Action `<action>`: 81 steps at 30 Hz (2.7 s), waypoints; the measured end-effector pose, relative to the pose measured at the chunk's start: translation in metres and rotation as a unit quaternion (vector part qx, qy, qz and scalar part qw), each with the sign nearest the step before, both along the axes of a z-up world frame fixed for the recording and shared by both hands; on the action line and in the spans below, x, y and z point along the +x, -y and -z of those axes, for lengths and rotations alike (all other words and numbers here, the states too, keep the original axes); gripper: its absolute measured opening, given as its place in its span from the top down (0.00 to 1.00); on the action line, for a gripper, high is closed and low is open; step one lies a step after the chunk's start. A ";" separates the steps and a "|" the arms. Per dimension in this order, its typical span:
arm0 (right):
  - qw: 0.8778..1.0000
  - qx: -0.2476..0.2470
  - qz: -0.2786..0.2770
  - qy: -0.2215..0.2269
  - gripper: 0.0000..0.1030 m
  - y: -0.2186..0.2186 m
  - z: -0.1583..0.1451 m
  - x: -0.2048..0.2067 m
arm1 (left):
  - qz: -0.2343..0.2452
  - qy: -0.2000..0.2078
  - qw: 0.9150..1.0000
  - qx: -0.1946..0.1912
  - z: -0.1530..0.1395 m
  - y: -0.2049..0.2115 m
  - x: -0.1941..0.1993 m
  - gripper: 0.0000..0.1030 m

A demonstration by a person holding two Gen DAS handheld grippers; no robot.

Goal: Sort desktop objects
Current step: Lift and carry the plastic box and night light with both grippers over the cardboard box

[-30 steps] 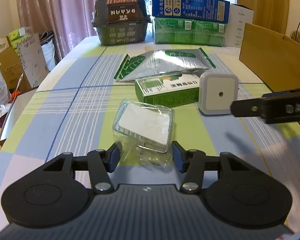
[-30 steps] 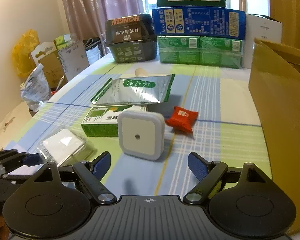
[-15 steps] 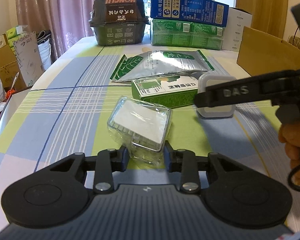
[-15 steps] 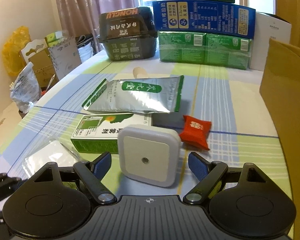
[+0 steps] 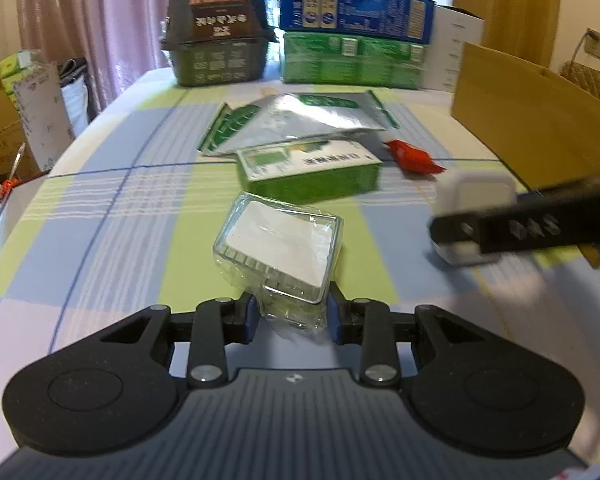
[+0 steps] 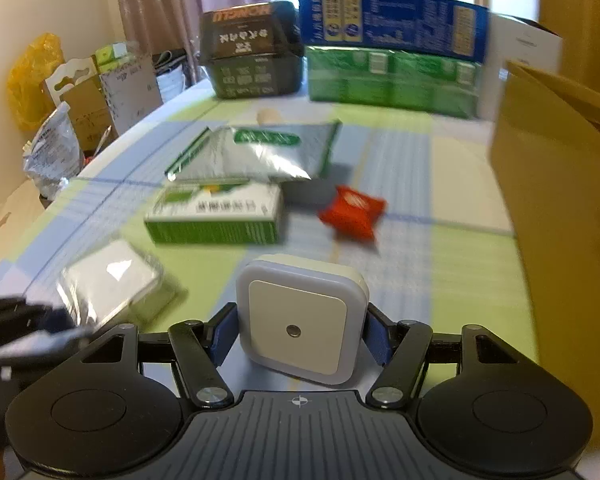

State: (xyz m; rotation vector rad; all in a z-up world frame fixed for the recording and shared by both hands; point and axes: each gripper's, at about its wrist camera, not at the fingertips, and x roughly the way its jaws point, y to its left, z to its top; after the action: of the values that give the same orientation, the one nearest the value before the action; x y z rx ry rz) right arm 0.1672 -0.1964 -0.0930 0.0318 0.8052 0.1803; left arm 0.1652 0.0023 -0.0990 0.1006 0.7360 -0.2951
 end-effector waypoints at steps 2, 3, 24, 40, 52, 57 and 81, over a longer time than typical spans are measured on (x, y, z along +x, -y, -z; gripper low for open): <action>1.000 0.000 0.004 -0.006 0.40 0.008 -0.002 -0.018 | 0.009 -0.006 1.000 -0.002 -0.003 0.005 -0.008 0.73; 1.000 0.000 0.006 -0.009 0.40 0.012 -0.003 -0.028 | 0.014 -0.008 1.000 -0.003 -0.004 0.009 -0.012 0.73; 1.000 -0.001 0.008 0.014 0.40 0.025 0.000 -0.083 | 0.038 0.028 0.999 0.014 0.007 0.031 -0.025 0.70; 0.997 0.020 0.075 0.011 0.31 0.025 0.002 -0.082 | 0.033 0.033 0.999 0.010 0.008 0.036 -0.034 0.73; 0.998 -0.005 0.058 0.026 0.39 0.019 -0.006 -0.098 | 0.029 0.021 0.999 0.002 0.004 0.034 -0.038 0.73; 0.998 -0.002 0.058 0.035 0.39 0.022 -0.018 -0.110 | 0.020 0.018 1.000 -0.003 -0.003 0.036 -0.045 0.74; 0.991 0.012 0.091 0.093 0.39 0.054 -0.083 -0.187 | 0.006 0.026 0.999 -0.045 -0.075 0.052 -0.124 0.74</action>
State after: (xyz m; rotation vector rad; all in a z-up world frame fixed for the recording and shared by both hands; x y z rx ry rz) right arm -0.0199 -0.2504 -0.0104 0.1086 0.6103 0.0203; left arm 0.0417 -0.0499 -0.0240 0.0263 0.6694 -0.3350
